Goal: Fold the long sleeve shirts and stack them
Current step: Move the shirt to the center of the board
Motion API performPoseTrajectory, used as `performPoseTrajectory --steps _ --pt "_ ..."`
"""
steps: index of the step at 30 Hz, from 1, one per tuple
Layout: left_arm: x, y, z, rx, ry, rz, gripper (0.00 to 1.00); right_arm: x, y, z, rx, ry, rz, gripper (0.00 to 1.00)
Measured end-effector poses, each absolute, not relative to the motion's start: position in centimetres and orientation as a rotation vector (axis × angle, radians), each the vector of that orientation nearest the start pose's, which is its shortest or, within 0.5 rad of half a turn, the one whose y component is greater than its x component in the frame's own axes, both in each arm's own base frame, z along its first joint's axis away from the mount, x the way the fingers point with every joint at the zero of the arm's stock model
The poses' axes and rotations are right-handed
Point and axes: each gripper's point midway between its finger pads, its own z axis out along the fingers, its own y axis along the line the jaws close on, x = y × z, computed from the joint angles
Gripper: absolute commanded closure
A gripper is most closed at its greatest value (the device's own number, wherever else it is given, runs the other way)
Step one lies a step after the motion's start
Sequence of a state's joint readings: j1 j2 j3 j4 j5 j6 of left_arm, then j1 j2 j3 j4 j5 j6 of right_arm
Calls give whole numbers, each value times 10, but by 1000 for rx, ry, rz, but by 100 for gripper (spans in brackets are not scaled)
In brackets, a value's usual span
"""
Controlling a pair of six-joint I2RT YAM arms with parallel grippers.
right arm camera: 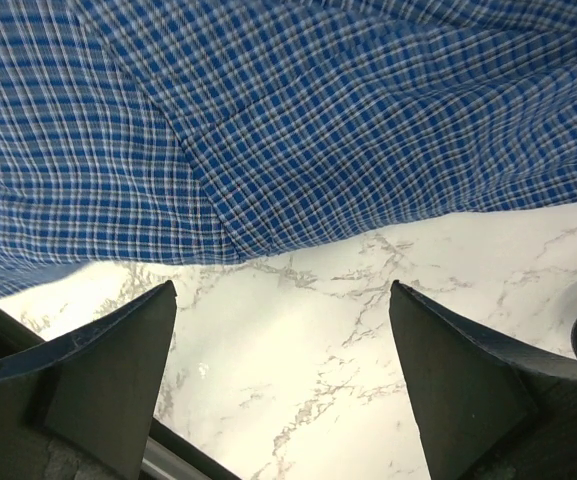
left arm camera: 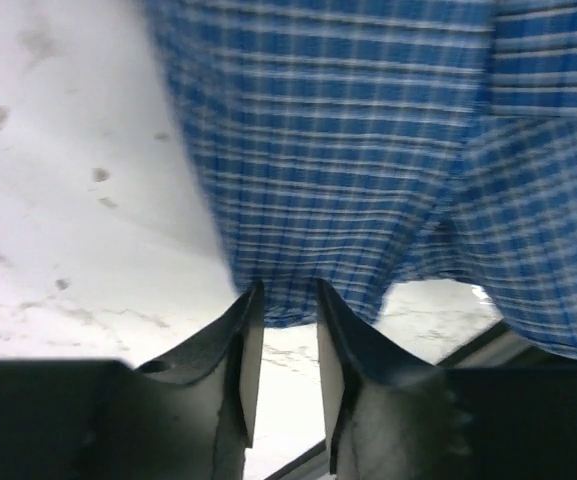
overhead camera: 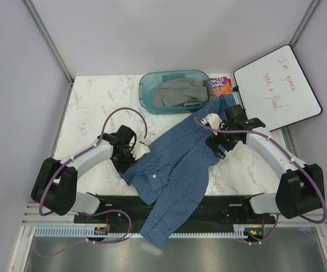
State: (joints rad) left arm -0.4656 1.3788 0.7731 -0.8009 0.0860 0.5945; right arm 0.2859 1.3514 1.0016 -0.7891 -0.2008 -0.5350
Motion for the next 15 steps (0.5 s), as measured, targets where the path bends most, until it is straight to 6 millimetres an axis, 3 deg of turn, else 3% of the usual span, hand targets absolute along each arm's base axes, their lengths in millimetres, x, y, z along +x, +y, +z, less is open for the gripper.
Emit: performPoseTrajectory --steps 1,4,9,12,13,15 --pt "197 -83 28 1500 2566 -89 82 268 92 97 -1152 2445 192 7" --pt "217 -59 23 1394 2628 -42 95 263 89 88 -1212 2466 189 8" --pt "285 -17 33 1119 2689 39 94 260 87 82 -1260 2478 192 9" --pt "332 -2 56 988 2633 65 60 262 90 81 -1275 2482 210 9" --pt "341 -3 65 968 2601 41 36 263 91 82 -1282 2480 222 9" --pt "347 -18 86 970 2537 -63 25 268 96 86 -1290 2465 247 10"
